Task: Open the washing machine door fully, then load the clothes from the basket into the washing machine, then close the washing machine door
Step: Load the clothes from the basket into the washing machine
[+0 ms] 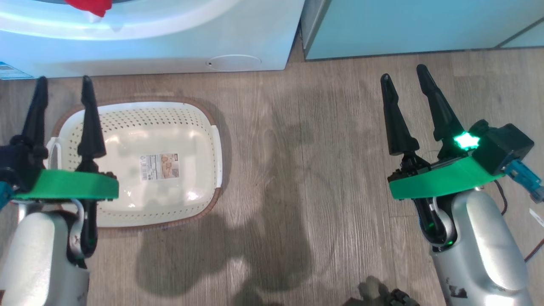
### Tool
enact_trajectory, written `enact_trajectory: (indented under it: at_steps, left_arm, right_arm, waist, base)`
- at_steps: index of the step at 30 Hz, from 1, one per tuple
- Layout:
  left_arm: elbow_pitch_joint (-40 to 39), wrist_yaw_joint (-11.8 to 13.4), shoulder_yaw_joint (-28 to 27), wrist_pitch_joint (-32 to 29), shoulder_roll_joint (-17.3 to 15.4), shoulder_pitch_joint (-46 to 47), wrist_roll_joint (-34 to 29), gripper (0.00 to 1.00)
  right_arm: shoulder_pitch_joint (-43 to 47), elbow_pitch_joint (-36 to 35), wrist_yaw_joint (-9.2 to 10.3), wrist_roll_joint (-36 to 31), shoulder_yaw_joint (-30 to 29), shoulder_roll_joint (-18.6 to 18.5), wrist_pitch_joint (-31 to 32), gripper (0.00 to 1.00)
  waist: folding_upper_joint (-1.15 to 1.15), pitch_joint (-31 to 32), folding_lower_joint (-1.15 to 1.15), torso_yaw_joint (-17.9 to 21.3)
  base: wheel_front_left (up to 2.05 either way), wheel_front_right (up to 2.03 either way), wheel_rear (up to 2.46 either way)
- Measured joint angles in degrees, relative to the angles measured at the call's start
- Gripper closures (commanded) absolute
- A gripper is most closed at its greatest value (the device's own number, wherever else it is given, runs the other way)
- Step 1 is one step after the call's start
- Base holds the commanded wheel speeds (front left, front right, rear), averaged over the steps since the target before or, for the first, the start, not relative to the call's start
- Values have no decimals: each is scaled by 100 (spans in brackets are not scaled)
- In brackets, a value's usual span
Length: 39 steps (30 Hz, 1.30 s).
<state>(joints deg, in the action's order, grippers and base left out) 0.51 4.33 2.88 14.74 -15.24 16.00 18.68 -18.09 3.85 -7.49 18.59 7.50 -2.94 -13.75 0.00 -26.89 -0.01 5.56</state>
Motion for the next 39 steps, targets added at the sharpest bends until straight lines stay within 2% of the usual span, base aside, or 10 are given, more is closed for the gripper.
enact_trajectory:
  at_steps: [14, 30, 34, 39]
  left_arm:
    - [227, -212, -52, 0, 220, -116, -208, 0]
    - [368, -299, -90, -30, 247, -60, -313, 0]
    - [544, -437, -77, -377, 144, 378, -296, 0]
    - [977, -683, -125, -1000, -250, 1386, -96, 0]
  right_arm:
    - [30, 34, 0, -4, -29, 0, 52, 0]
    - [122, 12, 0, -3, -19, 0, 65, 0]
    - [100, -32, 0, 14, 60, 0, 64, 0]
    - [-75, -9, 0, 101, 266, 1, 14, 0]
  waist:
    - [0, 189, 0, -105]
    - [0, 70, 0, -120]
    - [0, -107, 0, -91]
    - [0, -332, 1, 123]
  base:
    - [0, 0, 0]
    - [0, 0, 0]
    - [0, 0, 0]
    - [0, 0, 0]
